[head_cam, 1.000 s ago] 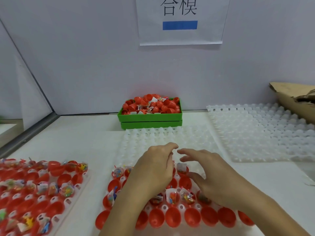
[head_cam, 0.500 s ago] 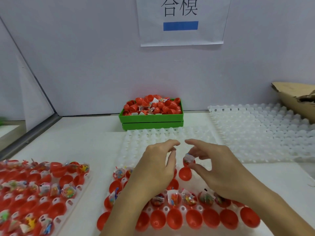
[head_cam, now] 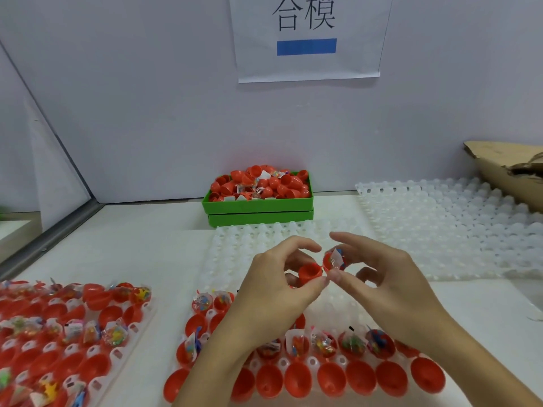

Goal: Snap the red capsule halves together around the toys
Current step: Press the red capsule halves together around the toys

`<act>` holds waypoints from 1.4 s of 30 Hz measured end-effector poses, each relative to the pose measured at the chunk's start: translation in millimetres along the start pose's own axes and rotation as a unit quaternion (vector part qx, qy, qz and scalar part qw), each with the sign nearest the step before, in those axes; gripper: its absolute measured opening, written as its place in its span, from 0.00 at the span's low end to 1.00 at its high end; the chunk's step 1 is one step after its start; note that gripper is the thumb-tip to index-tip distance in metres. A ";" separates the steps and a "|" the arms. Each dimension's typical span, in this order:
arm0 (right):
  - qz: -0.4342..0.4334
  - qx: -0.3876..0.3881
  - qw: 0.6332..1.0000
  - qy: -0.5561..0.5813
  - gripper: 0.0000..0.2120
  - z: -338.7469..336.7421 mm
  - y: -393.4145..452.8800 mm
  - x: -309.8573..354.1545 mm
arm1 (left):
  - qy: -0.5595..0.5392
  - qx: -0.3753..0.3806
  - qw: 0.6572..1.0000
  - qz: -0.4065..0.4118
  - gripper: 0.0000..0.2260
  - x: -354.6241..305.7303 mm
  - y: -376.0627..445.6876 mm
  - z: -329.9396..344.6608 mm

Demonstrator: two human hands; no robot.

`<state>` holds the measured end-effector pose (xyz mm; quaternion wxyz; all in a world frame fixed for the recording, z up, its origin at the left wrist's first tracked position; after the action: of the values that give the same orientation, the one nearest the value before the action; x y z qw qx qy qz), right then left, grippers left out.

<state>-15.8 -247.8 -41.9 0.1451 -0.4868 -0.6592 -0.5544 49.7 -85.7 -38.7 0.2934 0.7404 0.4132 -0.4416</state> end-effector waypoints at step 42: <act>-0.054 -0.071 0.994 0.065 0.18 -13.9 7.6 18.9 | -0.145 -0.035 0.988 0.033 0.13 -19.5 -6.6 -4.3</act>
<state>-23.7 -251.5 -18.9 0.1225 -0.4230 -0.6323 -0.6374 40.5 -85.9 -19.8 0.3904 0.6708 0.3571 -0.5197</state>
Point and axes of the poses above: each hand's wrist, its own y-axis towards the middle knuckle, its own z-axis out of the palm, x = y × z, the point moved 3 cm from there along y, towards the middle knuckle, and after that the axes turned 14 degrees about -z, right-handed, at the moved point
